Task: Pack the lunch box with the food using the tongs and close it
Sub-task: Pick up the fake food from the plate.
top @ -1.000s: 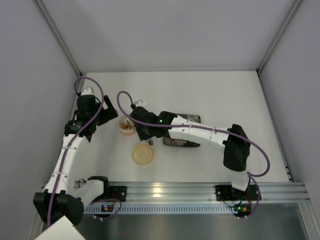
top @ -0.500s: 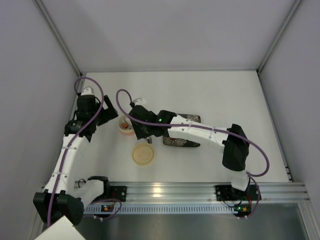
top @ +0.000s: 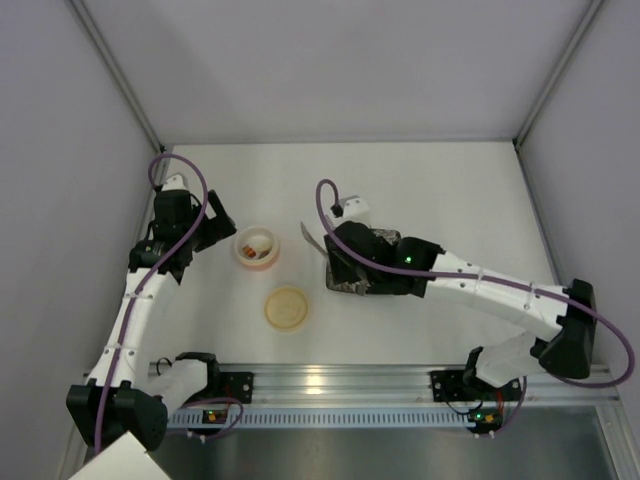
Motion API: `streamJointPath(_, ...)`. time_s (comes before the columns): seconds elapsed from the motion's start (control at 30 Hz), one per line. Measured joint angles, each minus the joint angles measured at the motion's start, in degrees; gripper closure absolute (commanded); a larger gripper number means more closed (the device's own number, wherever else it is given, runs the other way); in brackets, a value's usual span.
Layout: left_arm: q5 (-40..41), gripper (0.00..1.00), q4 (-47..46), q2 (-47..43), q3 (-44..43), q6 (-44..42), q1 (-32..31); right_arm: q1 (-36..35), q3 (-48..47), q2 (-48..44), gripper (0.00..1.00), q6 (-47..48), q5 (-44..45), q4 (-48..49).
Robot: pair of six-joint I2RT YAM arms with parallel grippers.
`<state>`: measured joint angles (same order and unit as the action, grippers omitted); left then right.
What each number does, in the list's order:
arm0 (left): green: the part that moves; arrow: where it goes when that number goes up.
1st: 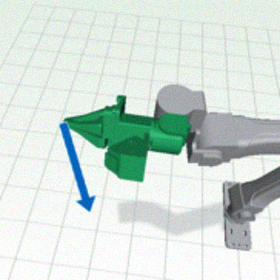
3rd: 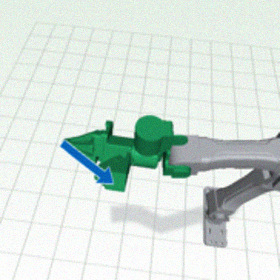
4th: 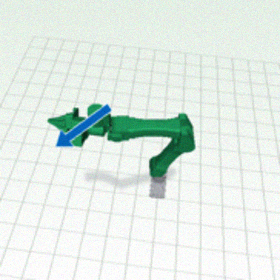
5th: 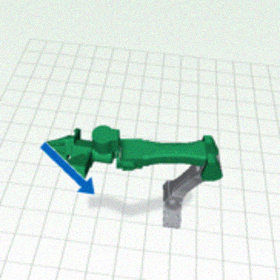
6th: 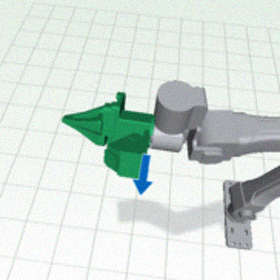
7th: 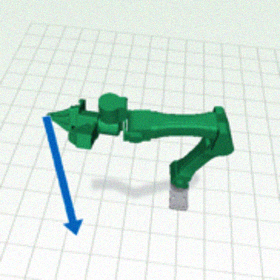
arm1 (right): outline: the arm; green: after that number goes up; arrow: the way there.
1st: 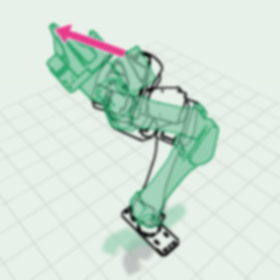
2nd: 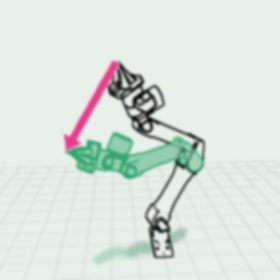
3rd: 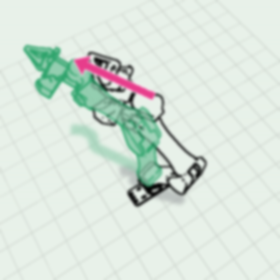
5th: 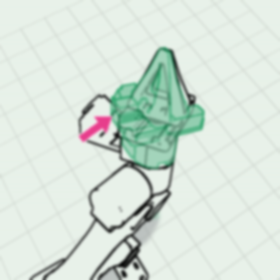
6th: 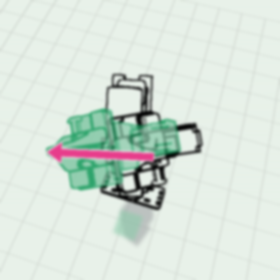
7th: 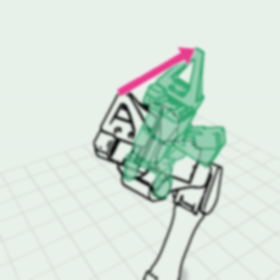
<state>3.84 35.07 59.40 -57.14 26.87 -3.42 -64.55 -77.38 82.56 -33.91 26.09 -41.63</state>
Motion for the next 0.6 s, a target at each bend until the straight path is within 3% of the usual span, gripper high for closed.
streamJointPath(0.23, -0.11, 0.01, 0.02, -0.02, 0.0, 0.0, 0.0, 4.96, 14.08, -11.02, 0.49, -2.27, 2.08, -0.48)
streamJointPath(0.6, -0.26, 0.01, 0.02, -0.02, 0.0, 0.0, 0.0, 9.99, 23.41, -12.9, 0.47, -3.41, 2.05, 0.15)
